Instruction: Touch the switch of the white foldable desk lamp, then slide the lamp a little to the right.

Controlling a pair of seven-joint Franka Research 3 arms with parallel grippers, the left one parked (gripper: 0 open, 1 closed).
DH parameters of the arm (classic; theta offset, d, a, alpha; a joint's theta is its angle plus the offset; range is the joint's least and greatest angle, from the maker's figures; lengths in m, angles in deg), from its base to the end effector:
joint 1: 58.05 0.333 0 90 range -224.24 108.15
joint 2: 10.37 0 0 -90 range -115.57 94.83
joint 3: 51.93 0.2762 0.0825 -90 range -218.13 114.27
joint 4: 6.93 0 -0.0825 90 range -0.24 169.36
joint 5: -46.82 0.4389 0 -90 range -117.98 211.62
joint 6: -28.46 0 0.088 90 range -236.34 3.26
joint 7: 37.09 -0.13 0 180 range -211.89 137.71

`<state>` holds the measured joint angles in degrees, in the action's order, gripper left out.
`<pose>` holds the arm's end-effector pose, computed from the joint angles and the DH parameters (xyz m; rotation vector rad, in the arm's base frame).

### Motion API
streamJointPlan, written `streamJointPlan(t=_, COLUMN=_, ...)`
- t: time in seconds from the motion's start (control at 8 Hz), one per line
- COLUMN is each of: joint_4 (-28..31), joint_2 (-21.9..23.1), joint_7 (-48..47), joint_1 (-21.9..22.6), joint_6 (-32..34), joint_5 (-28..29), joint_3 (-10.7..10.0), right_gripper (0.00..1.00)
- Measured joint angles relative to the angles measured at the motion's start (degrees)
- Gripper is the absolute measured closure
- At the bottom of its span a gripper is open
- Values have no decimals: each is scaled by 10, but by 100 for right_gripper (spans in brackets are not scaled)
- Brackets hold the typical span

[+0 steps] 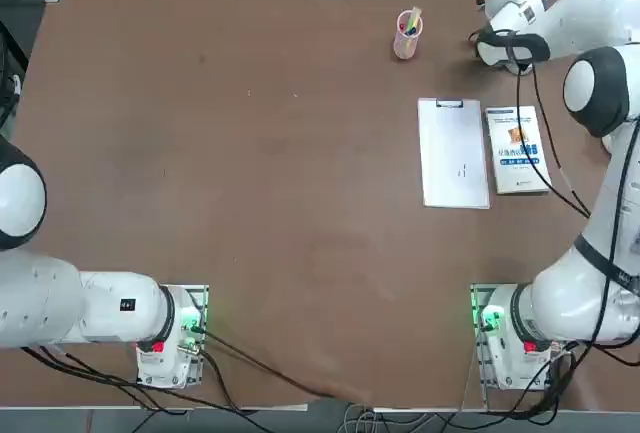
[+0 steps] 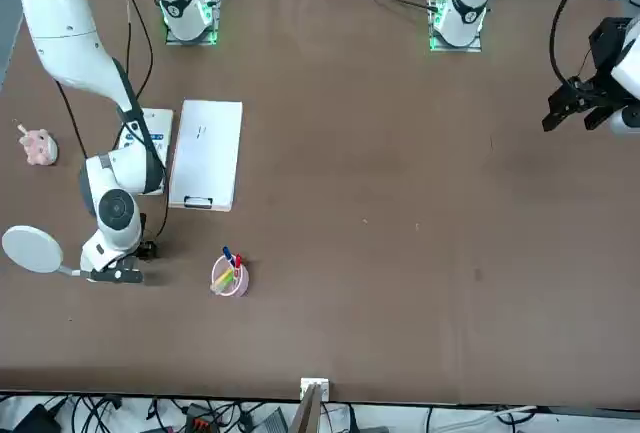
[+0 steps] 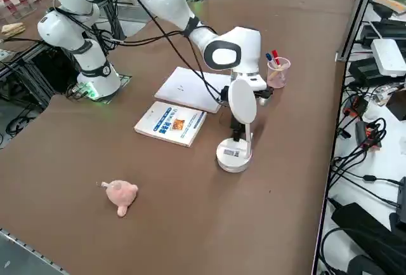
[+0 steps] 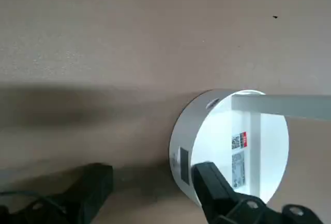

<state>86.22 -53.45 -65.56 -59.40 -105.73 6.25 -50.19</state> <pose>0.7010 -0.0167 0.0906 2.6730 0.0185 0.1207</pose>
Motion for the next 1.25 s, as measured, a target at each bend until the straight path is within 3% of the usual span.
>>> streamJointPlan(t=0.38, joint_4=0, joint_2=0, joint_7=3, joint_1=0, joint_6=1, joint_5=0, joint_3=0, right_gripper=0)
streamJointPlan(t=0.62, joint_4=-7, joint_2=6, joint_7=8, joint_1=4, joint_6=39, joint_5=0, joint_3=5, right_gripper=0)
streamJointPlan(t=1.25, joint_4=-15, joint_2=68, joint_7=14, joint_1=85, joint_6=161, joint_5=-38, joint_3=11, right_gripper=0)
